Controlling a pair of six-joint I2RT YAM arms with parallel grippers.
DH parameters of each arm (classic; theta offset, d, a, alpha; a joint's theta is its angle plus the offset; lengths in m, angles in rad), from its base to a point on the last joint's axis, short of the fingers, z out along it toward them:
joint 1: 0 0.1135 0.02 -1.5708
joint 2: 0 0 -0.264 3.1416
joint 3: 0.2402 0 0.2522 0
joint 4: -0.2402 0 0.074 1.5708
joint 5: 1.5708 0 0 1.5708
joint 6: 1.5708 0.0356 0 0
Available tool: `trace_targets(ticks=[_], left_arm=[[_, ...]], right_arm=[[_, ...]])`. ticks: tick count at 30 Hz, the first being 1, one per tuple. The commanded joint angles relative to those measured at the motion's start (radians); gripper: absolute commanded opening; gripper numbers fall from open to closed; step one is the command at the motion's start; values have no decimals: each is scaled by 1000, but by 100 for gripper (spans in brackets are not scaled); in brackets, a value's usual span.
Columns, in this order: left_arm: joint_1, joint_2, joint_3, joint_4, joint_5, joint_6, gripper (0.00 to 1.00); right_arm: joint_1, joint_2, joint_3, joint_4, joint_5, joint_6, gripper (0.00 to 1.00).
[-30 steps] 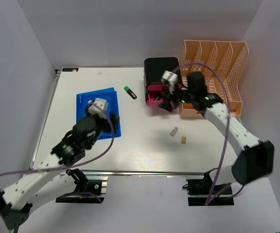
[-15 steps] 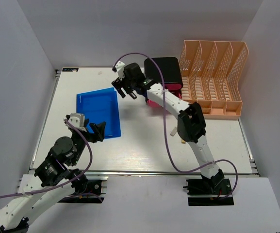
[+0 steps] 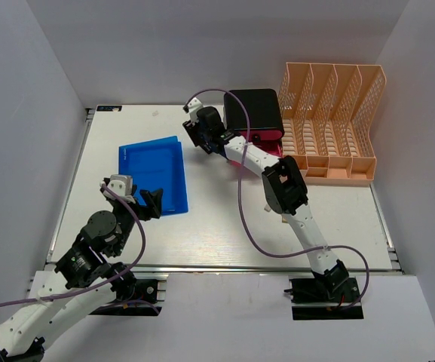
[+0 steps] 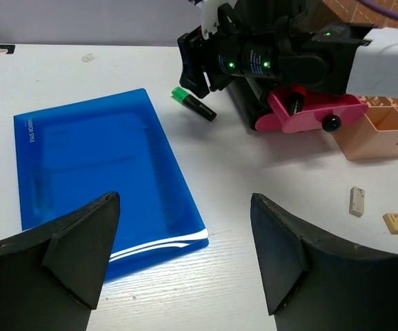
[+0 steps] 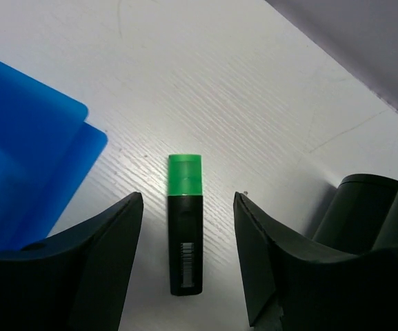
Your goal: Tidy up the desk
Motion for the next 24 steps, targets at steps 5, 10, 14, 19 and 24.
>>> trace_targets(ticks=[5,10,14,19,24], left_arm=[[5,2,-9,2,-7,8,86],[5,1,-10,4,4,13,86],[5,-8,-12,5,7,13,86],[5,-10,-13,8,12,16,86],[5,-19,-10,8,13,18,86]], right_arm=[[-29,74,55,67,-25,7,58],[-33,92,54,93,-43,4,58],[-36,100,44,89,-65,3,58],[-39,92,14,81,-82,23,58],[-42,83,8,23,-94,32,57]])
